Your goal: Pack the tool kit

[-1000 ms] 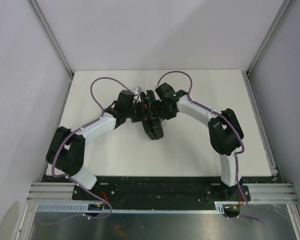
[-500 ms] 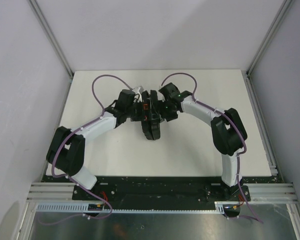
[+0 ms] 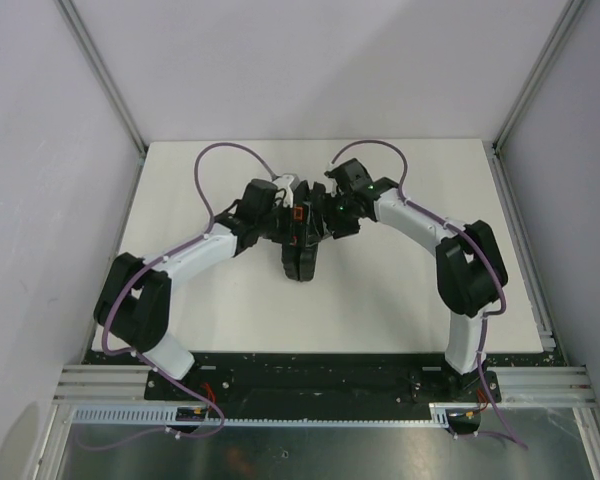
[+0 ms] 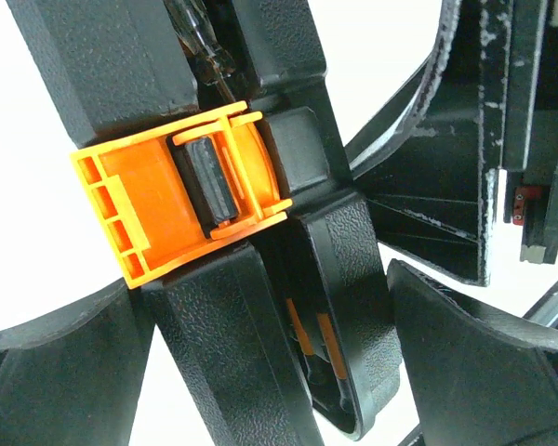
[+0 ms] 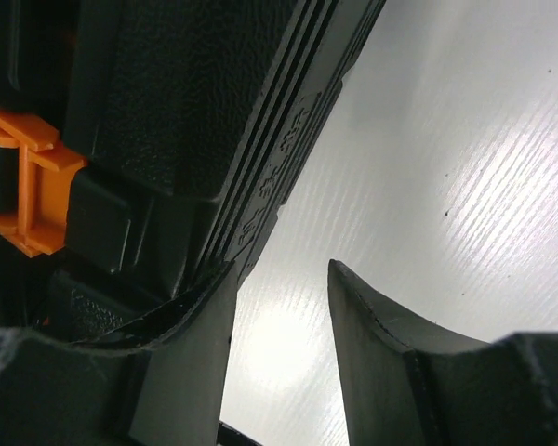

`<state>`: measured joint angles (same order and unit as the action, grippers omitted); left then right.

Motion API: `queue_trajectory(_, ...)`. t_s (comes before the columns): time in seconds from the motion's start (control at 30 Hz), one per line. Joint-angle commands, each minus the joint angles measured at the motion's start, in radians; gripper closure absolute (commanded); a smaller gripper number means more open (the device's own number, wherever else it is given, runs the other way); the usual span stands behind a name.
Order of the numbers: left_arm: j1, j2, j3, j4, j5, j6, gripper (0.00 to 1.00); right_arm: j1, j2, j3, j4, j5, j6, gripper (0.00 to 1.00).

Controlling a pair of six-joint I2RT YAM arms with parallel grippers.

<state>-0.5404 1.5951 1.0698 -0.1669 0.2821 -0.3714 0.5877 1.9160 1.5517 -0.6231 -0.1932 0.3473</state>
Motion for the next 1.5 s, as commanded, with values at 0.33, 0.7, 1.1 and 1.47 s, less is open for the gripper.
queue_trajectory(0.33,-0.194,0.042,-0.024,-0.021,0.039,0.271,0.01,0.000,-0.041,-0.039,0.286,-0.250,0.139,0.51)
queue_trajectory(0.7,-0.252,0.064,-0.040,-0.082,-0.210,0.301,0.30,-0.023,-0.056,-0.067,0.317,-0.238,0.164,0.51)
queue_trajectory(1.1,-0.254,-0.025,-0.102,-0.036,-0.257,0.381,0.70,-0.117,-0.130,-0.092,0.223,-0.109,0.080,0.51)
queue_trajectory(1.47,-0.273,-0.103,-0.229,0.048,-0.177,0.554,0.78,-0.261,-0.268,-0.168,0.263,-0.347,0.027,0.50)
